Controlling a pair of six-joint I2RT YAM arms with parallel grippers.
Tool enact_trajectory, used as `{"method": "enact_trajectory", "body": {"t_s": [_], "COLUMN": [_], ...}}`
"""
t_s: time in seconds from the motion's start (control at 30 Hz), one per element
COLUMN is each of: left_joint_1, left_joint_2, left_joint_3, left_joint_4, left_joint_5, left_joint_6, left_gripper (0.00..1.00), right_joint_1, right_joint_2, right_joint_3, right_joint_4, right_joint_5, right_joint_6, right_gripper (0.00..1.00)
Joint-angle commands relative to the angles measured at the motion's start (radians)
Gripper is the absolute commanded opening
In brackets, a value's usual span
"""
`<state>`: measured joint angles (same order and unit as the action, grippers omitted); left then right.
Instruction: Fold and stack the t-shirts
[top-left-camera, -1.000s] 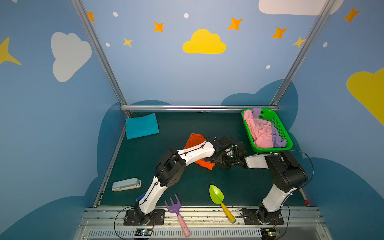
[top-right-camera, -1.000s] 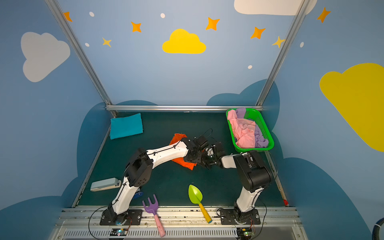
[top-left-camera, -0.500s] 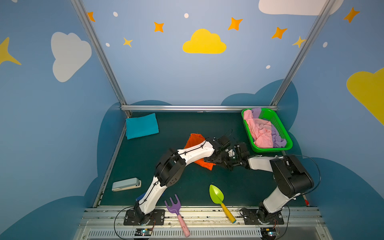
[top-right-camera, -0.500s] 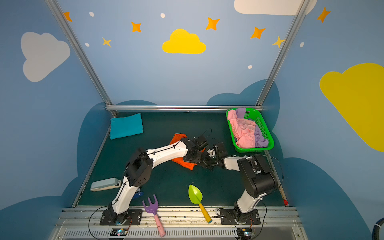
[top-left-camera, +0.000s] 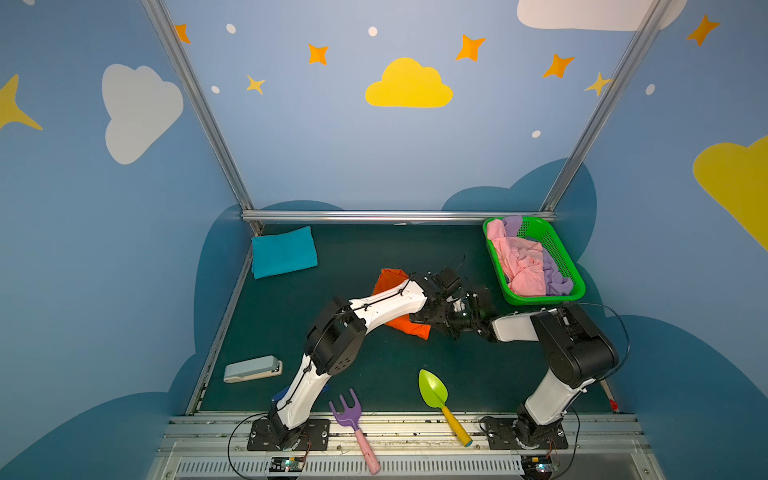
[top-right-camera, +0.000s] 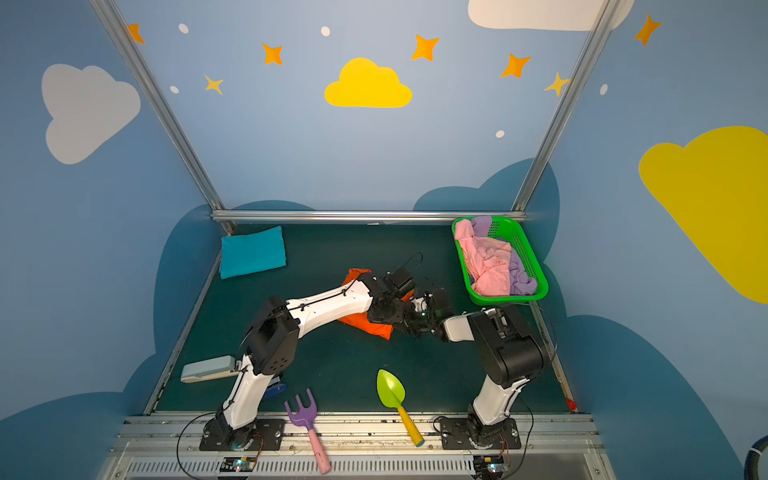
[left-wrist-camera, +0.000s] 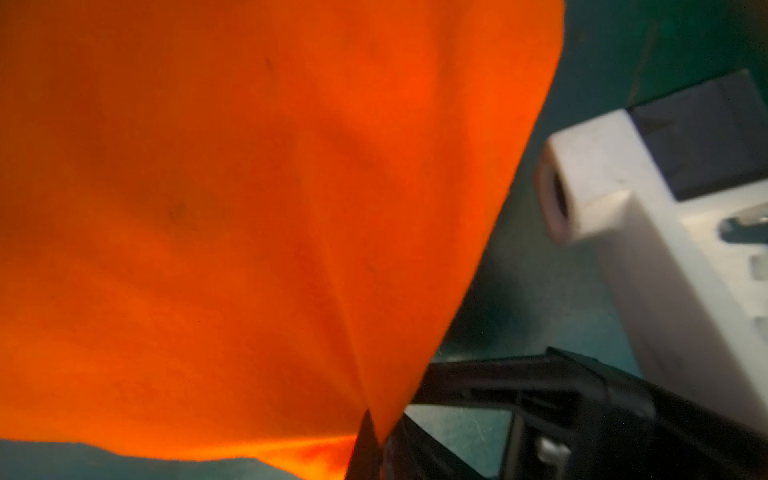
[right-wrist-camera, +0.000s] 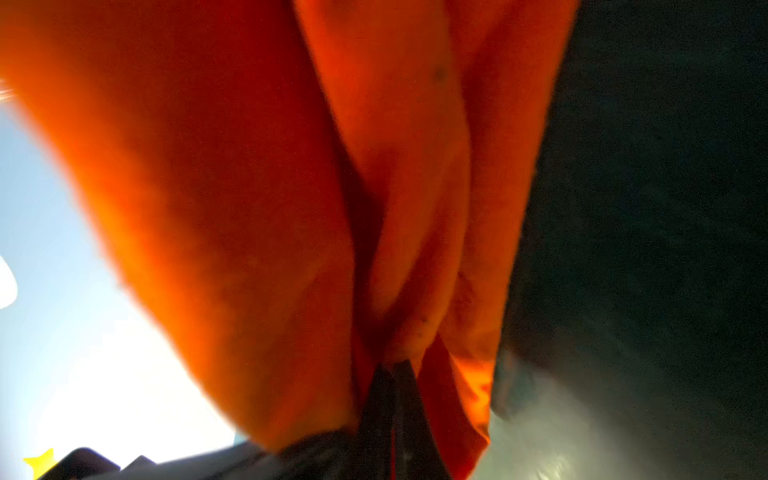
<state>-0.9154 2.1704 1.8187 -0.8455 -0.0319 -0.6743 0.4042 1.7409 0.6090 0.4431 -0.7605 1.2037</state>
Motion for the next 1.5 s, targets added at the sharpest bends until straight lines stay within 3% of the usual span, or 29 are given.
{"method": "enact_trajectory", "body": {"t_s": [0.0,0.23,0.33,0.53,0.6,0.73,0.87,0.97,1.03,1.2,1.3,1.47], "left_joint_1": [0.000,-0.001,0.000,0.000,0.001,0.001,0.001,0.000,-0.002,-0.003,-0.002,0.019], "left_joint_2": [-0.028,-0.020,-0.013,0.006,0.012,0.035,0.059,0.069,0.074,0.079,0.054,-0.058], "left_joint_3": [-0.013,-0.010,-0.009,-0.010,-0.013,-0.019,-0.022,-0.022,-0.019,-0.024,-0.046,-0.088], "left_joint_4": [0.003,0.002,0.002,0.003,0.009,0.025,0.038,0.051,0.056,0.055,0.063,0.081], "left_joint_5": [0.017,0.018,0.019,0.022,0.026,0.048,0.071,0.093,0.104,0.116,0.126,0.135], "left_joint_6": [-0.013,-0.010,-0.011,-0.010,-0.011,-0.010,-0.017,-0.019,-0.020,-0.023,-0.030,-0.035], "left_gripper": [0.04,0.04,0.04,0.06,0.08,0.13,0.14,0.17,0.19,0.36,0.37,0.28], "right_joint_1": [0.016,0.051,0.066,0.046,0.030,0.005,-0.008,-0.021,-0.037,-0.093,-0.125,-0.152], "right_joint_2": [0.034,0.075,0.088,0.043,-0.008,-0.136,-0.268,-0.348,-0.387,-0.396,-0.361,-0.260], "right_joint_3": [-0.022,-0.038,-0.040,-0.063,-0.058,-0.025,0.007,0.020,0.024,0.058,0.104,0.204], "right_joint_4": [0.115,0.099,0.067,-0.025,-0.136,-0.403,-0.595,-0.703,-0.742,-0.778,-0.762,-0.730], "right_joint_5": [-0.025,0.001,0.013,0.018,0.035,0.124,0.217,0.281,0.307,0.328,0.321,0.310], "right_joint_6": [0.067,0.040,0.012,-0.048,-0.102,-0.242,-0.336,-0.382,-0.405,-0.437,-0.438,-0.449], "right_gripper": [0.00,0.01,0.06,0.29,0.39,0.44,0.41,0.19,0.11,0.09,0.09,0.09]}}
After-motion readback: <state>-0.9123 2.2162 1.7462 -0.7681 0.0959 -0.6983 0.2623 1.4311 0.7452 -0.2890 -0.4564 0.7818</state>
